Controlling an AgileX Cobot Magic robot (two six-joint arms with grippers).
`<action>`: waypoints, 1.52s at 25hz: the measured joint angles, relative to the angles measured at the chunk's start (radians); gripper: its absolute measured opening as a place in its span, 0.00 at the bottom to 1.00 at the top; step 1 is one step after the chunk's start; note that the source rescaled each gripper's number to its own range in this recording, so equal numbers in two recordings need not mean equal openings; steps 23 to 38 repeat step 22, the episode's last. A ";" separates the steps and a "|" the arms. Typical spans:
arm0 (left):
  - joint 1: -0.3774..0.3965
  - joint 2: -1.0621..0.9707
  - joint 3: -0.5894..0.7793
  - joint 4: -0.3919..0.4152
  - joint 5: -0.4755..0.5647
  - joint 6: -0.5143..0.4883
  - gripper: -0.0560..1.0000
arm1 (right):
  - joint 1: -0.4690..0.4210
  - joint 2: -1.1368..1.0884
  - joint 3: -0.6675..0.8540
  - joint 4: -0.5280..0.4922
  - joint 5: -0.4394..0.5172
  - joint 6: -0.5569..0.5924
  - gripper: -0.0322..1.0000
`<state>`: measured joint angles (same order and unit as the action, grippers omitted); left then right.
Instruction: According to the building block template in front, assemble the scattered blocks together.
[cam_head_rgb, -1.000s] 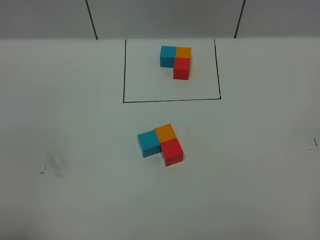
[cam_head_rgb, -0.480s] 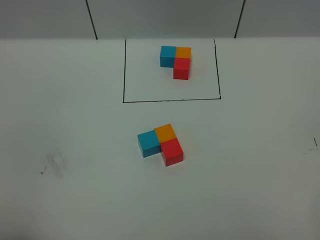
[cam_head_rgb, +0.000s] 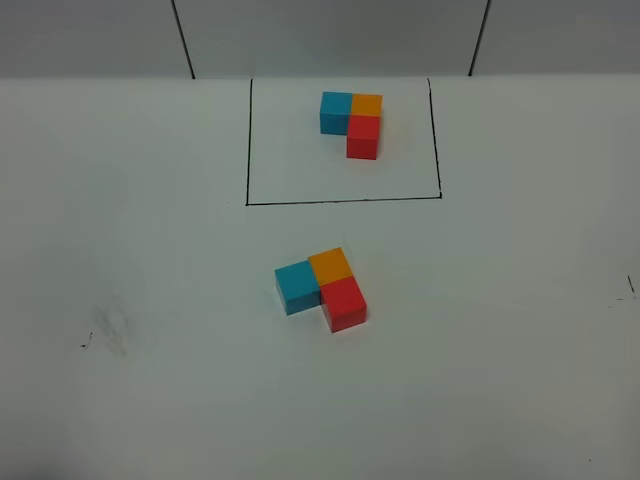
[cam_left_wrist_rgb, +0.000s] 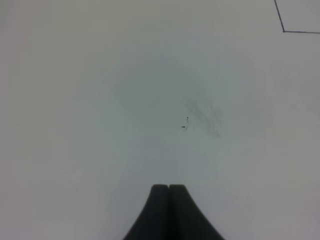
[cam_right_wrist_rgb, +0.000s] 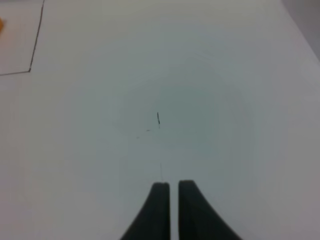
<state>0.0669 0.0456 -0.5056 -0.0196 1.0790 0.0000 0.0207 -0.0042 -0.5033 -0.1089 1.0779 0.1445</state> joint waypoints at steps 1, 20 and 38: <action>0.000 0.000 0.000 0.000 0.000 0.000 0.05 | 0.000 0.000 0.000 0.000 0.000 0.000 0.03; 0.000 0.000 0.000 0.000 0.000 0.000 0.05 | 0.000 0.000 0.000 0.000 0.000 0.000 0.03; 0.000 0.000 0.000 0.000 0.000 0.000 0.05 | 0.000 0.000 0.000 0.000 0.000 0.000 0.03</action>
